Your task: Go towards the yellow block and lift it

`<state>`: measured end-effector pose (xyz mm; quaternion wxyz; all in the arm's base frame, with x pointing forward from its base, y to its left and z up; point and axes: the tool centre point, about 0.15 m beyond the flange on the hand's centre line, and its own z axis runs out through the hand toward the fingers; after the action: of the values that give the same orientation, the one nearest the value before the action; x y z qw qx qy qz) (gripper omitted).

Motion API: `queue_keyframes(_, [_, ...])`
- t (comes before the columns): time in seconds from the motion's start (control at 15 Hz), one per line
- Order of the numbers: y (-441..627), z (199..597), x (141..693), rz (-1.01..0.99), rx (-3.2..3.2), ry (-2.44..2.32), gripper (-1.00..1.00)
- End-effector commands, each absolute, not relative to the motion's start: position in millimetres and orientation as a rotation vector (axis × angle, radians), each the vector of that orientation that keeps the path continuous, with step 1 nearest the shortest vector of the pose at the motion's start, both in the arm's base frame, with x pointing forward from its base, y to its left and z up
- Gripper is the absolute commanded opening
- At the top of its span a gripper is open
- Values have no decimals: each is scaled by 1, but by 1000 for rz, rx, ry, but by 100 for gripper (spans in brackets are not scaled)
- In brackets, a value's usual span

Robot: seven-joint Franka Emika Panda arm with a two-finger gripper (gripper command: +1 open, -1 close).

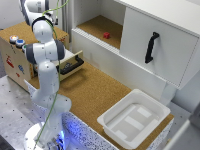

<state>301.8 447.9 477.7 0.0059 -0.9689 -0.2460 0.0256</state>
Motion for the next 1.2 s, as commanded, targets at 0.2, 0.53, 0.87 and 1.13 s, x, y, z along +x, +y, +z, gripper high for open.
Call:
queue_keyframes(0.2, [459,441,293,-83,-3105,-205,100])
queue_keyframes(0.53, [454,430,280,-92,-3122,-104,100])
queue_keyframes(0.87, [444,418,279,-34,-3084,-39,100])
queue_keyframes(1.13, [444,407,281,14,-3036,-79,-100])
